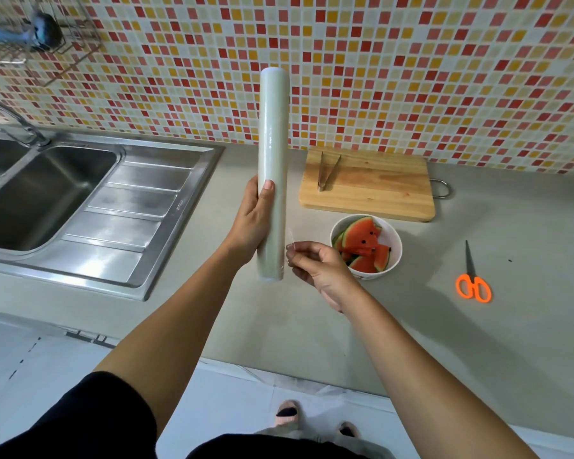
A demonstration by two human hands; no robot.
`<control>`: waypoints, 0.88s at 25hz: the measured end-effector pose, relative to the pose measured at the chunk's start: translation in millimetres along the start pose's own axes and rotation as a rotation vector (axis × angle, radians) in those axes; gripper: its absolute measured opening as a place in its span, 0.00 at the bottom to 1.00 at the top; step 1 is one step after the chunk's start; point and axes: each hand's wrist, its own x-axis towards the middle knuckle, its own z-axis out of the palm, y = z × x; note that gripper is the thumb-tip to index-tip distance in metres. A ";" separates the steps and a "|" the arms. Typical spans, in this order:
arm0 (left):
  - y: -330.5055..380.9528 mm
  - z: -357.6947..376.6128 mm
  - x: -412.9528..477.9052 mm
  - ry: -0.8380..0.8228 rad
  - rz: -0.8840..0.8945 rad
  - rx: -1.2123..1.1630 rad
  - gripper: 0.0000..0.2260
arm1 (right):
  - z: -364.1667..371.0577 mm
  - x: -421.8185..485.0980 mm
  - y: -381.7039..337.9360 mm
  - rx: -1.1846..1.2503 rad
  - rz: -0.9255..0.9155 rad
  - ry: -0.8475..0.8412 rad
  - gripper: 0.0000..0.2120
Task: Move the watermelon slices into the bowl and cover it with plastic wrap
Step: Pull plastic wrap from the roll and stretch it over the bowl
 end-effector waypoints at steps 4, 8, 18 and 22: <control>1.1 -1.7 -0.7 0.000 -0.010 -0.042 0.17 | -6.9 -6.1 -8.6 -0.017 -0.007 -0.070 0.09; 3.1 5.1 -3.9 0.036 -0.026 -0.080 0.18 | -7.2 -6.4 -16.4 0.083 0.035 -0.009 0.11; 7.4 13.7 -15.4 -0.017 -0.043 -0.129 0.19 | 4.5 1.7 -29.4 0.055 -0.082 0.121 0.04; 2.7 10.2 -15.8 -0.028 -0.031 -0.086 0.20 | 4.7 2.4 -33.1 0.128 -0.025 0.121 0.08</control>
